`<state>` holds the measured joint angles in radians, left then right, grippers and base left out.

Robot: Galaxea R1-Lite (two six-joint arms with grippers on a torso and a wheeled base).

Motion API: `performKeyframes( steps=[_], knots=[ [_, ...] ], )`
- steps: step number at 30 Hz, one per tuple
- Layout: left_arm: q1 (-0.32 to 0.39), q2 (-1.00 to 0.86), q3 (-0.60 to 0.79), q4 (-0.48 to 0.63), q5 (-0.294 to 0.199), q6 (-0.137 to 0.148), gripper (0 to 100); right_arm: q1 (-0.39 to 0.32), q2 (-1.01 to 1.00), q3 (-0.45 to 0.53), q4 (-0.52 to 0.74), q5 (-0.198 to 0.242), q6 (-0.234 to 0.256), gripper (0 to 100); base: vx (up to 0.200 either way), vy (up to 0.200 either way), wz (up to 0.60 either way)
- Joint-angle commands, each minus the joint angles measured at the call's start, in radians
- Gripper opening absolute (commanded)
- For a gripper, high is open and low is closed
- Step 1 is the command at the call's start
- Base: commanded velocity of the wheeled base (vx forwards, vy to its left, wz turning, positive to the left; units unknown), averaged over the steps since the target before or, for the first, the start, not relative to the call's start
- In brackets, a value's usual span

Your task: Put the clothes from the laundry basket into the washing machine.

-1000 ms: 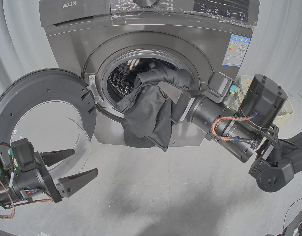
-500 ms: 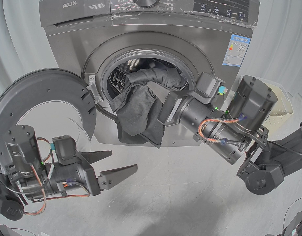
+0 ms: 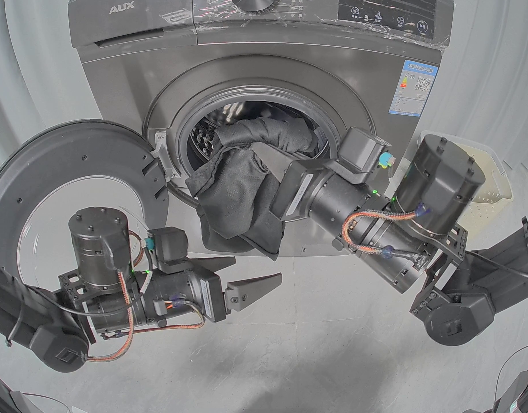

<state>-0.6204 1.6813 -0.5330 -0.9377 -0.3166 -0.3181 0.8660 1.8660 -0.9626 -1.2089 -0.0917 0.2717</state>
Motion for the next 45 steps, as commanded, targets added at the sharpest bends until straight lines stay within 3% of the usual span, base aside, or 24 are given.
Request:
performKeyframes(
  steps=[1, 5, 7, 9, 18, 22, 29, 30, 39, 45],
  knots=[
    [-0.002, 0.1, -0.027, -0.049, 0.004, -0.003, 100, 0.008, -0.002, 0.002, 0.0, -0.006, 0.0, 0, 0.0, 0.0, 0.0],
    [-0.001, 0.192, -0.05, -0.147, 0.028, -0.012, 100, 0.013, -0.002, 0.001, 0.0, -0.008, -0.002, 0, 0.0, 0.0, 0.0],
    [0.001, 0.248, -0.079, -0.21, 0.074, -0.027, 100, 0.015, -0.002, 0.002, 0.0, -0.008, -0.002, 0, 0.0, 0.0, 0.0],
    [0.002, 0.279, -0.093, -0.231, 0.088, -0.029, 100, 0.018, -0.004, 0.005, 0.0, -0.008, -0.002, 0, 0.0, 0.0, 0.0],
    [0.007, 0.319, -0.154, -0.234, 0.091, -0.03, 100, 0.018, -0.004, 0.007, -0.001, -0.01, -0.002, 0, 0.0, 0.0, 0.0],
    [0.005, 0.33, -0.202, -0.239, 0.137, -0.03, 100, 0.018, -0.001, 0.007, -0.011, -0.01, -0.002, 0, 0.0, 0.0, 0.0],
    [-0.001, 0.327, -0.203, -0.244, 0.152, -0.03, 100, 0.016, -0.001, 0.011, -0.017, -0.01, -0.003, 0, 0.0, 0.0, 0.0],
    [-0.002, 0.325, -0.2, -0.253, 0.16, -0.029, 0, 0.015, -0.001, 0.011, -0.017, -0.01, -0.003, 0, 0.0, 0.0, 0.0],
    [-0.021, 0.291, -0.16, -0.277, 0.169, -0.024, 0, -0.001, 0.002, 0.025, -0.017, -0.01, -0.006, 0, 0.0, 0.0, 0.0],
    [-0.062, 0.169, -0.051, -0.276, 0.168, -0.021, 0, -0.01, 0.016, 0.025, -0.017, -0.011, -0.006, 0, 0.0, 0.0, 0.0]
  ],
)
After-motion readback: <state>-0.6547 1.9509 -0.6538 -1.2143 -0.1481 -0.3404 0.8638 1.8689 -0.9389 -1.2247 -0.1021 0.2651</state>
